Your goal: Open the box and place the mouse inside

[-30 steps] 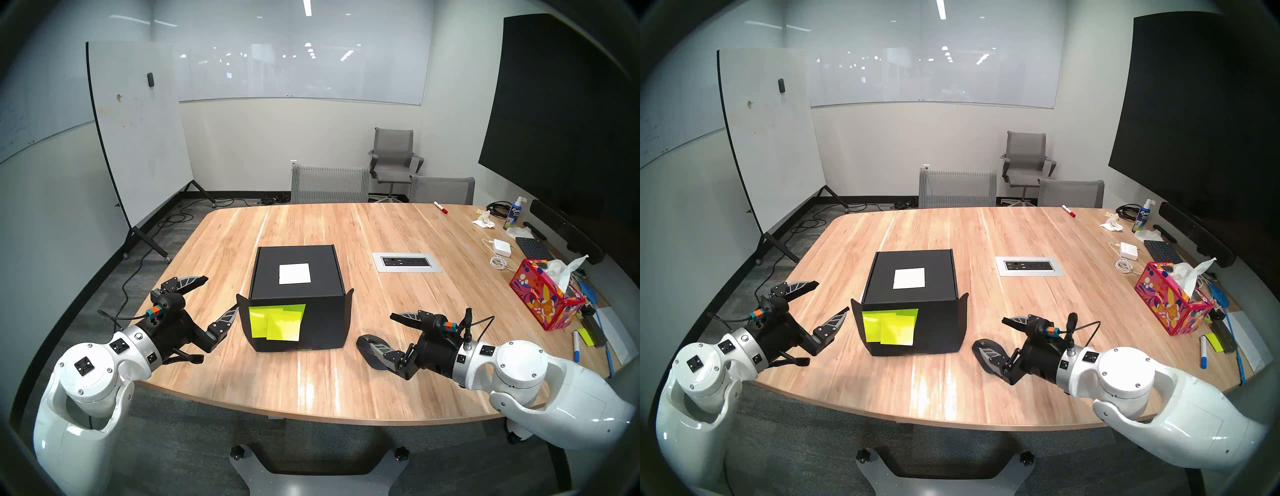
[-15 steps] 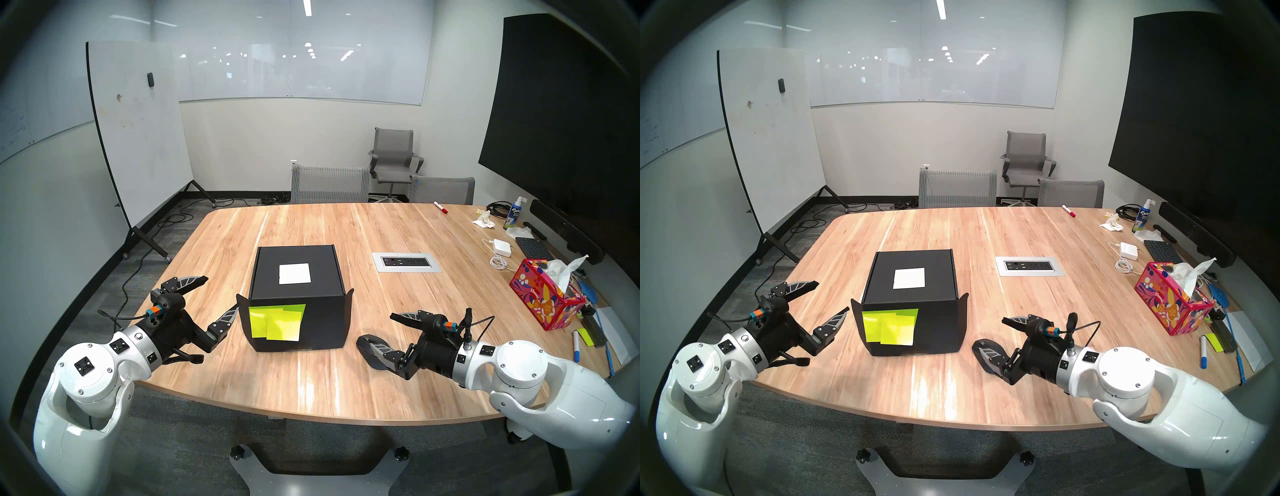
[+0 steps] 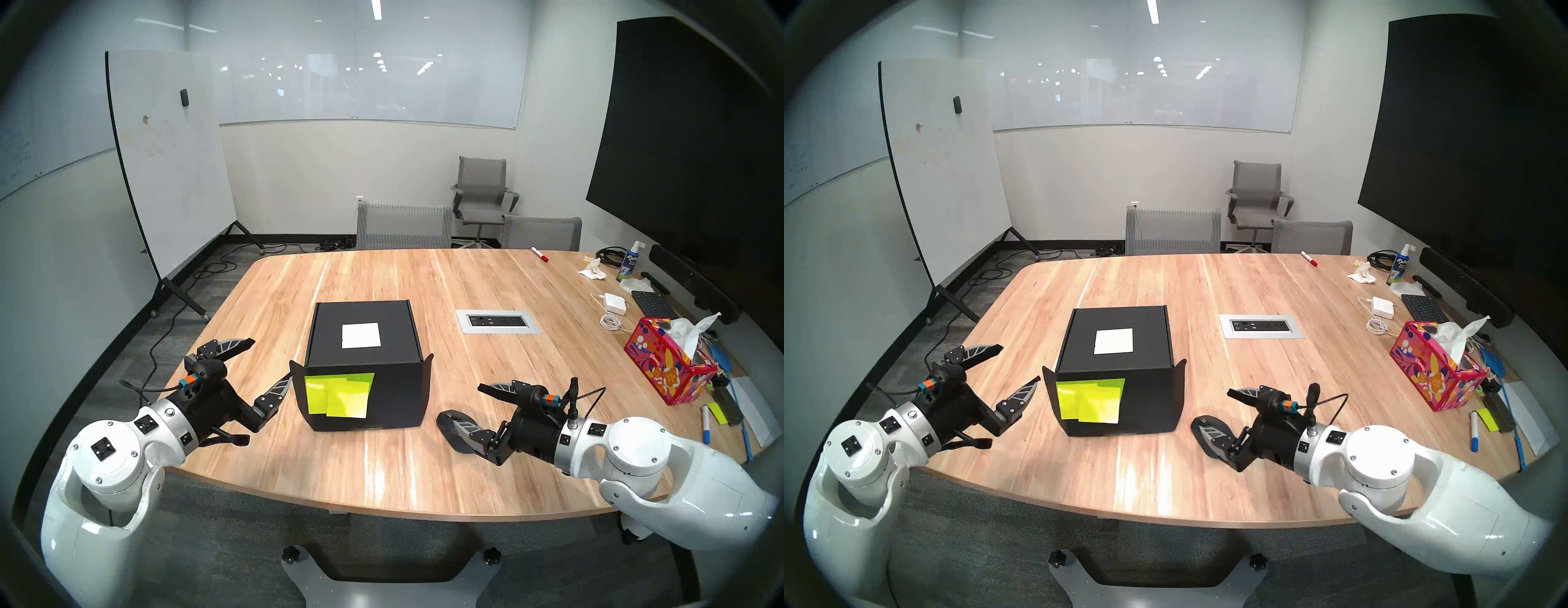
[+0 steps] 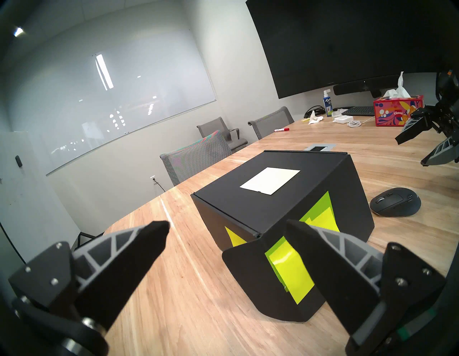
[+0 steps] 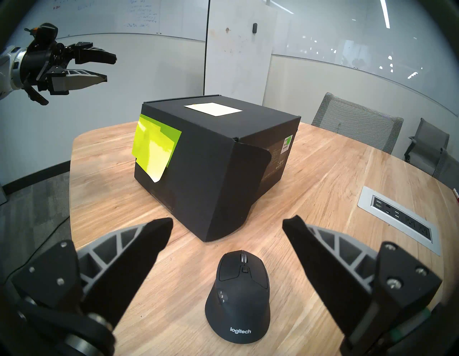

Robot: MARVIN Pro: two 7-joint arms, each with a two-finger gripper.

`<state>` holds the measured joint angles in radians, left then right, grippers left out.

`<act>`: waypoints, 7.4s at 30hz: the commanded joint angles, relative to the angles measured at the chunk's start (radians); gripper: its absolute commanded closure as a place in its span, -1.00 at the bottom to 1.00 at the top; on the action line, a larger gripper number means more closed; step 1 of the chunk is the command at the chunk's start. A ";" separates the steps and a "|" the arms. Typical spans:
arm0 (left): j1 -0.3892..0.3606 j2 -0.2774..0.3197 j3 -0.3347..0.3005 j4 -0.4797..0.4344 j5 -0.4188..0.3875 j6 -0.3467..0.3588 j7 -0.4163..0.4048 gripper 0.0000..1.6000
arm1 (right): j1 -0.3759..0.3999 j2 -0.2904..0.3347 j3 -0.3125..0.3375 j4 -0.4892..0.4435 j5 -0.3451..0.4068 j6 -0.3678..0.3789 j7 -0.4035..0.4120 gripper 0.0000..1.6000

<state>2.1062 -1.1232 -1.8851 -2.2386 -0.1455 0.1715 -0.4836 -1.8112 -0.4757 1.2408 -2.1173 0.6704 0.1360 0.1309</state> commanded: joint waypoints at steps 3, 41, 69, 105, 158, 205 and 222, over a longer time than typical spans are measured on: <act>0.000 0.000 -0.002 -0.020 0.000 -0.005 -0.001 -1.00 | 0.007 -0.003 0.005 -0.016 -0.002 -0.010 0.002 -1.00; -0.046 0.020 0.044 -0.005 0.015 0.056 0.014 -1.00 | 0.007 -0.002 0.005 -0.016 -0.002 -0.010 0.002 -1.00; -0.277 0.121 0.169 0.161 -0.001 0.134 -0.069 -1.00 | 0.008 -0.002 0.004 -0.016 -0.001 -0.009 0.002 -1.00; -0.407 0.234 0.145 0.388 -0.101 0.098 -0.305 -1.00 | 0.008 -0.002 0.004 -0.016 -0.002 -0.010 0.002 -1.00; -0.729 0.292 0.411 0.744 -0.080 0.130 -0.567 -1.00 | 0.008 -0.002 0.004 -0.016 -0.002 -0.010 0.002 -1.00; -0.846 0.318 0.488 0.887 -0.079 0.153 -0.742 -1.00 | 0.008 -0.002 0.004 -0.016 -0.001 -0.010 0.002 -1.00; -0.847 0.307 0.519 0.901 -0.078 0.158 -0.754 -1.00 | 0.008 -0.002 0.004 -0.016 -0.002 -0.010 0.002 -1.00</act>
<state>1.2702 -0.8096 -1.3603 -1.3277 -0.2181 0.3280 -1.2406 -1.8100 -0.4754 1.2404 -2.1180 0.6714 0.1351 0.1309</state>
